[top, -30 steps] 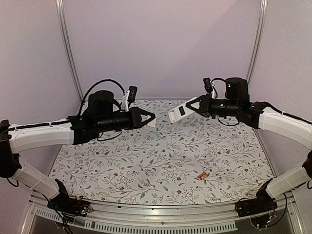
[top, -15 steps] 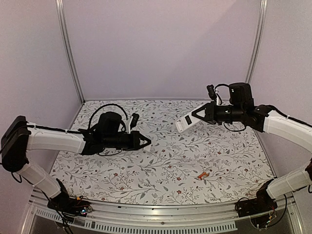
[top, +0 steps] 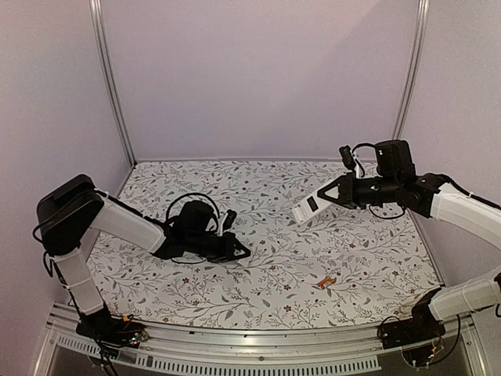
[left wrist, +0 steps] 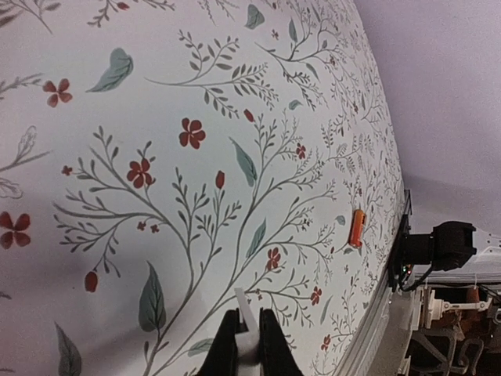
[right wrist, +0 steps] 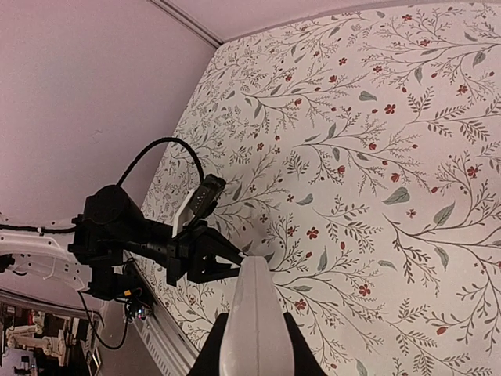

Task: Load the batteries into the remote control
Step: Place the battery cover at the center of the board, then move the battery to the center of the board.

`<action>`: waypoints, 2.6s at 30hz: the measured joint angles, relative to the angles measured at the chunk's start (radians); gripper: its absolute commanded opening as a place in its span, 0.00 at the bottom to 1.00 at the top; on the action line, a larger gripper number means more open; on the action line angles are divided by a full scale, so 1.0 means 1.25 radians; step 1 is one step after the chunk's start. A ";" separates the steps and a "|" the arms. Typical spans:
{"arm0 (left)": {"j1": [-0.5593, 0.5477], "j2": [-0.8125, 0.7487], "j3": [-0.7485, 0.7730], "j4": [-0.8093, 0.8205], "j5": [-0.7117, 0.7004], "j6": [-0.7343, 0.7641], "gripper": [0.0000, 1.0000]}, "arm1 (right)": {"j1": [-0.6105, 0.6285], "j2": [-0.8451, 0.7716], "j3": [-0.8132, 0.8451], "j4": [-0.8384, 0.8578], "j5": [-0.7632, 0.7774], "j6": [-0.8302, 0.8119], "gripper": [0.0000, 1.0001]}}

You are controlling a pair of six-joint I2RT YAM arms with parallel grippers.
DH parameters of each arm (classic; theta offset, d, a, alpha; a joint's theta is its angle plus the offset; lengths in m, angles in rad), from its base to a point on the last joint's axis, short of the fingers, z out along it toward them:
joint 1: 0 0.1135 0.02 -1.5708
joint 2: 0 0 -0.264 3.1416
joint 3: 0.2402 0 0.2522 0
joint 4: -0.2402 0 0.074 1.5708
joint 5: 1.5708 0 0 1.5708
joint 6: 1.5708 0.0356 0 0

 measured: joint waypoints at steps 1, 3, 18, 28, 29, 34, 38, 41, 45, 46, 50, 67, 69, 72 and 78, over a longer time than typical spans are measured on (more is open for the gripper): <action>0.001 0.007 0.000 0.008 0.002 -0.002 0.02 | -0.001 -0.002 0.000 -0.003 -0.001 -0.001 0.00; 0.008 0.026 -0.001 0.027 0.008 -0.010 0.05 | -0.002 -0.005 0.000 -0.007 -0.002 -0.003 0.00; 0.042 0.011 -0.010 -0.040 -0.055 0.011 0.56 | -0.020 -0.009 -0.005 -0.022 -0.009 -0.010 0.00; 0.043 -0.110 0.033 -0.210 -0.165 0.149 0.55 | -0.061 -0.056 -0.034 -0.063 -0.019 -0.030 0.00; 0.038 -0.119 0.042 -0.215 -0.168 0.169 0.54 | -0.072 -0.065 -0.042 -0.069 -0.023 -0.032 0.00; -0.034 -0.119 0.140 -0.262 -0.169 0.284 0.51 | -0.131 -0.103 -0.079 -0.093 -0.042 -0.034 0.00; -0.121 -0.060 0.253 -0.305 -0.156 0.374 0.49 | -0.171 -0.136 -0.110 -0.123 -0.060 -0.034 0.00; -0.180 0.012 0.337 -0.342 -0.157 0.430 0.47 | -0.204 -0.155 -0.128 -0.154 -0.068 -0.037 0.00; -0.257 0.129 0.477 -0.420 -0.182 0.498 0.53 | -0.260 -0.186 -0.157 -0.192 -0.073 -0.044 0.00; -0.279 0.166 0.524 -0.443 -0.194 0.514 0.54 | -0.270 -0.190 -0.163 -0.197 -0.074 -0.045 0.00; -0.338 0.262 0.647 -0.511 -0.230 0.561 0.54 | -0.305 -0.202 -0.178 -0.220 -0.082 -0.049 0.00; -0.396 0.466 0.900 -0.693 -0.360 0.596 0.51 | -0.376 -0.211 -0.179 -0.247 -0.096 -0.068 0.00; -0.396 0.477 0.917 -0.707 -0.365 0.597 0.51 | -0.379 -0.211 -0.179 -0.250 -0.099 -0.070 0.00; -0.396 0.495 0.943 -0.714 -0.365 0.597 0.49 | -0.380 -0.211 -0.179 -0.251 -0.102 -0.073 0.00; -0.396 0.531 0.985 -0.723 -0.365 0.598 0.39 | -0.387 -0.211 -0.179 -0.252 -0.105 -0.076 0.00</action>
